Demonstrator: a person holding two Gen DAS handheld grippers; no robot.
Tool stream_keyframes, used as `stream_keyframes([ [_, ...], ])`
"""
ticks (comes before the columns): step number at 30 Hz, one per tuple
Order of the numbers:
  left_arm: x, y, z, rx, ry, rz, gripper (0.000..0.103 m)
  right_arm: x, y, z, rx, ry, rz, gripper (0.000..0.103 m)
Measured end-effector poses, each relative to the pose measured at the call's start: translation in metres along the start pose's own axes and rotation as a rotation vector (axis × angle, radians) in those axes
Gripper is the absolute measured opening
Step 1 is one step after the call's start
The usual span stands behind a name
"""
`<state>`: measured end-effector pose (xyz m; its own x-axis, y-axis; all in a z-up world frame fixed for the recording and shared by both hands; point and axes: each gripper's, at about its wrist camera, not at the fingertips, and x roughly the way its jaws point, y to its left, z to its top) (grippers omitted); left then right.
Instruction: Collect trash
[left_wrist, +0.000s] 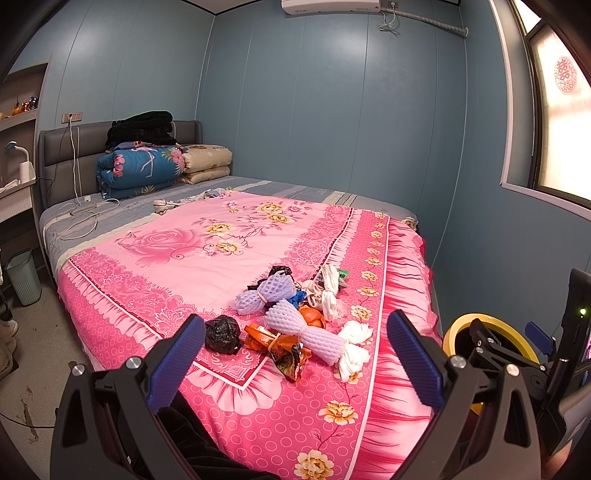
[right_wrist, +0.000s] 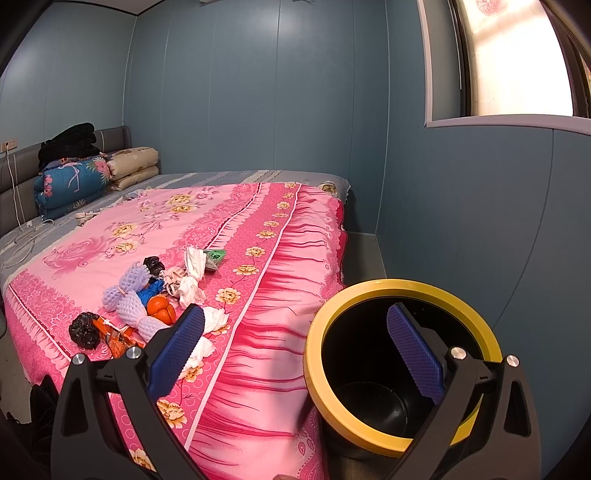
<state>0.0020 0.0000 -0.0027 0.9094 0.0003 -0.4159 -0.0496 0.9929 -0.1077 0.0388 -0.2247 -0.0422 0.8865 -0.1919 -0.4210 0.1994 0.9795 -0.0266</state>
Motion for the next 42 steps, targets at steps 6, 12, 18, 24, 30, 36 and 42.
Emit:
stream_keyframes([
  [6, 0.0, 0.0, 0.0, -0.001, 0.002, -0.003, 0.095, 0.004, 0.0, -0.003, 0.007, 0.007, -0.007, 0.095],
  [12, -0.002, 0.001, -0.008, -0.011, -0.006, -0.017, 0.095, 0.01, -0.006, -0.001, 0.038, 0.006, 0.045, 0.095],
  [18, 0.007, 0.009, -0.009, -0.045, 0.027, -0.031, 0.095, 0.033, 0.002, 0.007, 0.014, 0.029, 0.097, 0.095],
  [24, 0.02, 0.026, 0.0, -0.056, 0.046, -0.05, 0.095, 0.085, 0.025, 0.014, 0.005, 0.209, 0.229, 0.095],
  [30, 0.055, 0.054, 0.014, 0.025, 0.111, 0.028, 0.095, 0.137, 0.057, 0.013, -0.022, 0.382, 0.367, 0.095],
  [36, 0.111, 0.086, 0.01, 0.093, 0.235, 0.092, 0.095, 0.186, 0.072, 0.011, 0.021, 0.464, 0.314, 0.095],
  [42, 0.172, 0.118, 0.002, 0.079, 0.355, 0.108, 0.095, 0.228, 0.085, 0.002, 0.015, 0.563, 0.295, 0.095],
])
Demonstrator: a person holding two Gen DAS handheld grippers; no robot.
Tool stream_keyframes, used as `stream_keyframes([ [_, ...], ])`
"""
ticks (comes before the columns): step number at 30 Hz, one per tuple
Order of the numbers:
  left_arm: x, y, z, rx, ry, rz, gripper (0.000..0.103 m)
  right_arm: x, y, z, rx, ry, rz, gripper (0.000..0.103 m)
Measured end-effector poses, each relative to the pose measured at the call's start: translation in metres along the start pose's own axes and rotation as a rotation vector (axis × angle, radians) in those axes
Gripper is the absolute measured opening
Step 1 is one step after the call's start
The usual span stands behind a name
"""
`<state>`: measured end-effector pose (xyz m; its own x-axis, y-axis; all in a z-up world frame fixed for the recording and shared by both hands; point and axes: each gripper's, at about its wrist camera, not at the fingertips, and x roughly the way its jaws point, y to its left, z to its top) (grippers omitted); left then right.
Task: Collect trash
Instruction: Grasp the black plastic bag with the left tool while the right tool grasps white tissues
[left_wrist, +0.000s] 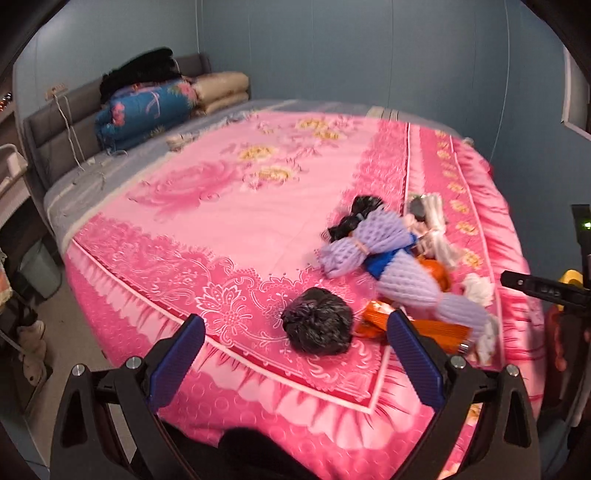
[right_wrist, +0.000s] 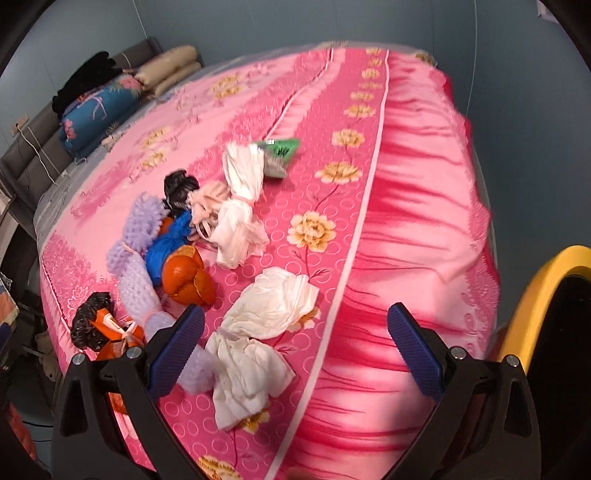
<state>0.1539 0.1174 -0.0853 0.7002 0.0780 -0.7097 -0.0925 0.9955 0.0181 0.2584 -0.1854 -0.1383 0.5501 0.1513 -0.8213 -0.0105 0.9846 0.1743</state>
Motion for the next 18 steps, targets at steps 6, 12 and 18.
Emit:
stream_keyframes([
  [6, 0.045, 0.009, 0.006, -0.007, 0.069, -0.037, 0.095, 0.024, 0.014, 0.003, -0.037, 0.039, -0.029, 0.095],
  [12, 0.076, 0.009, 0.009, 0.042, 0.1, -0.041, 0.095, 0.046, 0.022, 0.006, -0.046, 0.087, -0.05, 0.085],
  [18, 0.094, 0.005, 0.002, 0.053, 0.129, -0.09, 0.095, 0.061, 0.025, 0.003, -0.038, 0.123, -0.061, 0.077],
])
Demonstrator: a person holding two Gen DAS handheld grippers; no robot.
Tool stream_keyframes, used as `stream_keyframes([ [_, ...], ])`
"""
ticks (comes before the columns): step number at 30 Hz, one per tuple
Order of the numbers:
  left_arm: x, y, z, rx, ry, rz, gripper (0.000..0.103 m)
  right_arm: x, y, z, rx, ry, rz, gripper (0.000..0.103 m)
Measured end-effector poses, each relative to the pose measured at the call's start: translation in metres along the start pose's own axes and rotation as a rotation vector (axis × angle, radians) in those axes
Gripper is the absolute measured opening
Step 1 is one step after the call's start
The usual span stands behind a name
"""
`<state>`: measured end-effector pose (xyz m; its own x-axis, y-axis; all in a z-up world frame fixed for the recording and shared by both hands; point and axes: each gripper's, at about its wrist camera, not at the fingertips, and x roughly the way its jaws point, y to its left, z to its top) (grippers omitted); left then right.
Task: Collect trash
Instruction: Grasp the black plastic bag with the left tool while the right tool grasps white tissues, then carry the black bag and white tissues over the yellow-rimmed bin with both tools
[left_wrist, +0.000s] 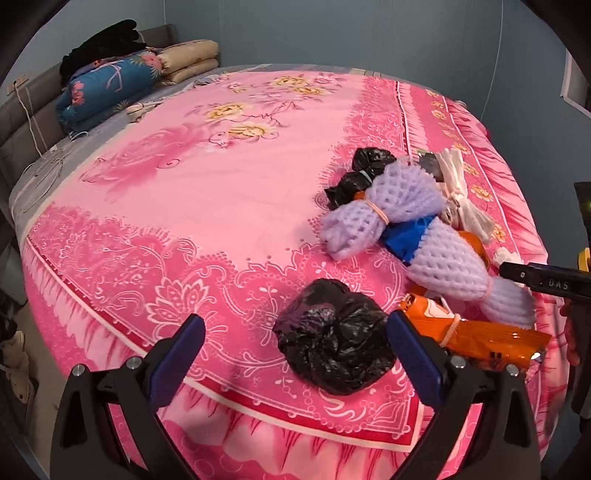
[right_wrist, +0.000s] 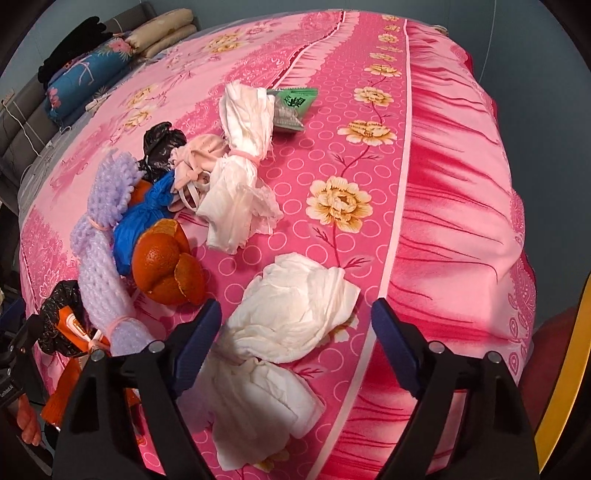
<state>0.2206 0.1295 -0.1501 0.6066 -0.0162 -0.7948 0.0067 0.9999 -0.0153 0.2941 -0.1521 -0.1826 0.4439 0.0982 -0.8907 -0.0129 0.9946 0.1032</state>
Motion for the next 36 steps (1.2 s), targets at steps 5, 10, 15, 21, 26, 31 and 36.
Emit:
stream_keyframes([
  [5, 0.007, 0.003, 0.0, -0.03, -0.002, -0.031, 0.092, 0.005, 0.002, -0.001, 0.001, 0.004, 0.001, 0.072],
  [10, 0.007, -0.008, -0.006, -0.002, 0.004, -0.071, 0.055, 0.007, 0.006, -0.002, 0.001, 0.014, 0.021, 0.053],
  [15, 0.006, -0.008, -0.008, -0.041, -0.002, -0.102, 0.032, 0.002, 0.012, -0.004, -0.009, 0.001, 0.032, 0.036],
  [21, -0.014, 0.002, -0.009, -0.092, -0.045, -0.133, 0.023, -0.011, 0.01, -0.004, -0.004, -0.021, 0.063, 0.027],
  [26, -0.034, 0.013, -0.009, -0.141, -0.094, -0.152, 0.023, -0.037, 0.006, -0.004, 0.0, -0.075, 0.093, 0.026],
  [31, -0.057, 0.015, -0.009, -0.159, -0.146, -0.135, 0.023, -0.069, 0.0, -0.005, -0.002, -0.133, 0.124, 0.026],
  [36, -0.081, 0.013, -0.005, -0.181, -0.192, -0.144, 0.023, -0.106, -0.006, -0.01, -0.015, -0.201, 0.16, 0.026],
])
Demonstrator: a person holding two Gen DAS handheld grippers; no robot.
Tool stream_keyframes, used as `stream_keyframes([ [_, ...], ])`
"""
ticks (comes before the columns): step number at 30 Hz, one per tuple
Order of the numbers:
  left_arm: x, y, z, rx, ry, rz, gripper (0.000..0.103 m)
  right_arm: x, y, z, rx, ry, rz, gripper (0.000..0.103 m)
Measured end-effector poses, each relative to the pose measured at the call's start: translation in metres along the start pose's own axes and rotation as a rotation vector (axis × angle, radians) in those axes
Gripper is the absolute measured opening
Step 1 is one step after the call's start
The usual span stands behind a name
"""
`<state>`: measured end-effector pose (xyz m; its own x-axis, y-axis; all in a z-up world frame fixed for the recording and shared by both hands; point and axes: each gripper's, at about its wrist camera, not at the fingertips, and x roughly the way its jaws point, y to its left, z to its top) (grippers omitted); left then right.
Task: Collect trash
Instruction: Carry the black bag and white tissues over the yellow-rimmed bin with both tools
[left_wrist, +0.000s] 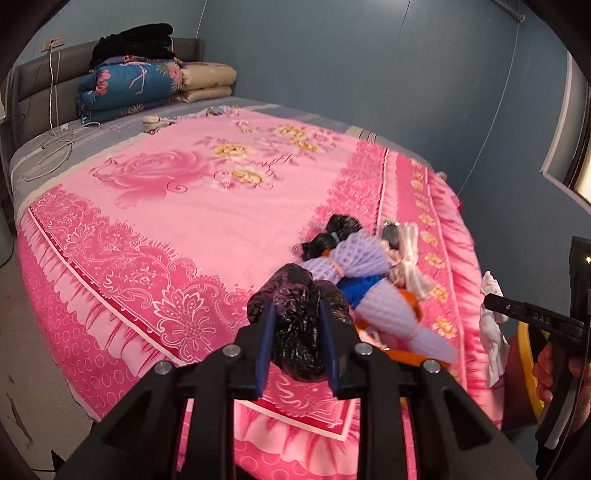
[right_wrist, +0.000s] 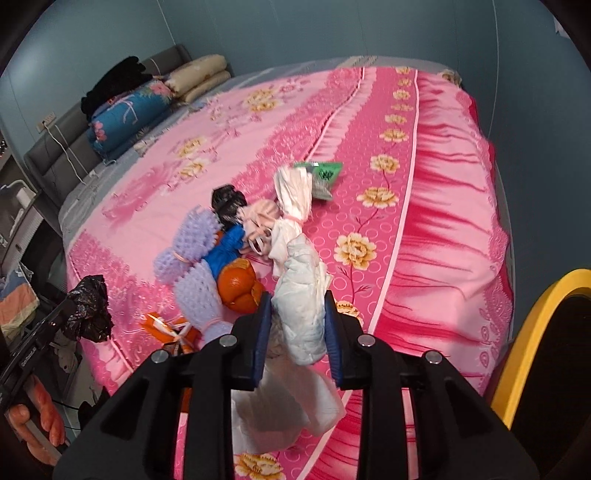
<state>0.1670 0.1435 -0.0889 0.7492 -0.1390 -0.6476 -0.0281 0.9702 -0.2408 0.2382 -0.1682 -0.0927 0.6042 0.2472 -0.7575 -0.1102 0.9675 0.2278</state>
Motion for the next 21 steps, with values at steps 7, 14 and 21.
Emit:
stream_keyframes([
  [7, -0.027, -0.026, 0.005, 0.032, -0.043, -0.019, 0.023, -0.059, 0.0, 0.001, -0.037, -0.112, 0.041, 0.026],
  [14, -0.052, -0.06, 0.007, 0.062, -0.068, -0.073, 0.023, -0.108, -0.015, -0.002, -0.039, -0.206, 0.053, 0.026],
  [21, -0.078, -0.109, 0.016, 0.122, -0.094, -0.142, 0.023, -0.151, -0.042, -0.007, -0.008, -0.286, 0.06, 0.026],
])
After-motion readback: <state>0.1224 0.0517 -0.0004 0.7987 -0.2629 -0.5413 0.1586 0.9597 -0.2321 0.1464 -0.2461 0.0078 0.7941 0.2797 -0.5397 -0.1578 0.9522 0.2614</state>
